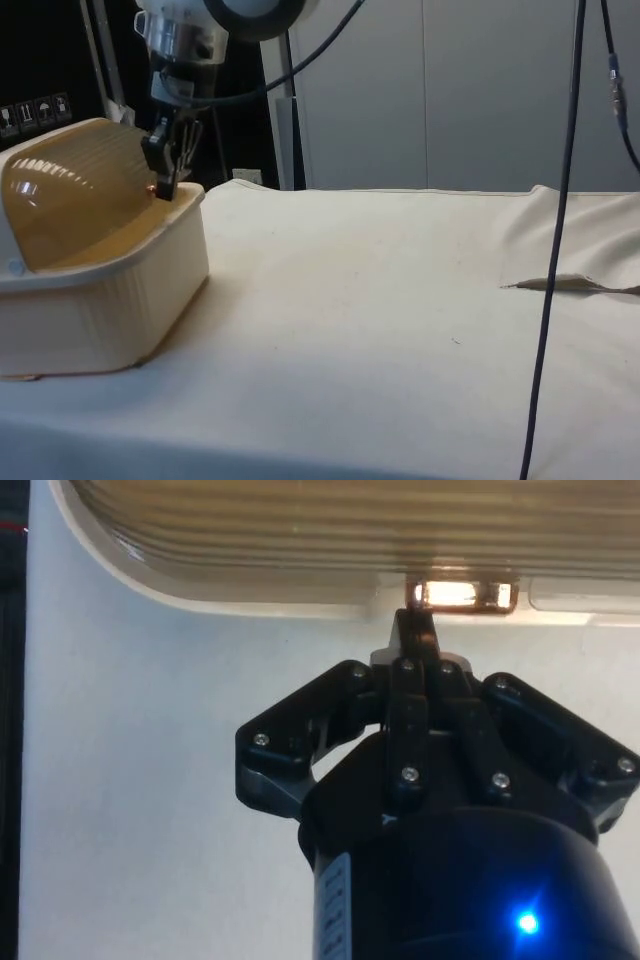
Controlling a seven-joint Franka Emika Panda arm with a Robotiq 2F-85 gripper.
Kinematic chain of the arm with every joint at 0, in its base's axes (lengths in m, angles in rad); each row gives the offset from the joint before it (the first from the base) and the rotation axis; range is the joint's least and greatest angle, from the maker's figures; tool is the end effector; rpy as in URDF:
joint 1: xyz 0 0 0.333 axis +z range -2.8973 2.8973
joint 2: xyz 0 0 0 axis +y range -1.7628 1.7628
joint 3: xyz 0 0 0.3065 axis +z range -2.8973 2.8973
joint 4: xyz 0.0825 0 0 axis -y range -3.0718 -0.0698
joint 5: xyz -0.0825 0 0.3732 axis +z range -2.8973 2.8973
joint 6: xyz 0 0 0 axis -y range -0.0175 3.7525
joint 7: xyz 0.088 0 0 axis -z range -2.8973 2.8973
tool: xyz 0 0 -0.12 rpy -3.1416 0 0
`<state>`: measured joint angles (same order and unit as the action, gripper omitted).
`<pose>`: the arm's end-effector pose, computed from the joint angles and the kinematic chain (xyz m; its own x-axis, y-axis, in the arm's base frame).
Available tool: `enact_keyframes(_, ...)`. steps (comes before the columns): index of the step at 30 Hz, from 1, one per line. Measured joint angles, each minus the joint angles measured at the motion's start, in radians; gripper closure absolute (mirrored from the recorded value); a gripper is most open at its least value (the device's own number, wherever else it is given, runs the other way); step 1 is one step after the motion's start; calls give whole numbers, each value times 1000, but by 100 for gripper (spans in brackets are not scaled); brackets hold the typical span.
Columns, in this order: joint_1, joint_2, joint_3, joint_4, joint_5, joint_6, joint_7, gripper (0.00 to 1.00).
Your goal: Open the lid, then close it.
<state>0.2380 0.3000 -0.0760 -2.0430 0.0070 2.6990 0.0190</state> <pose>0.6103 0.1013 0.3189 0.9268 0.1370 0.3496 0.1422 -0.9898 0.0108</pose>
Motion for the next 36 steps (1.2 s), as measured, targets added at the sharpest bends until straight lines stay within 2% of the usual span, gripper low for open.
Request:
enact_keyframes(18, 0, -20, -6, 27, -20, 1, 14, 100)
enact_keyframes(36, 0, -11, -19, 87, -77, 2, 73, 100)
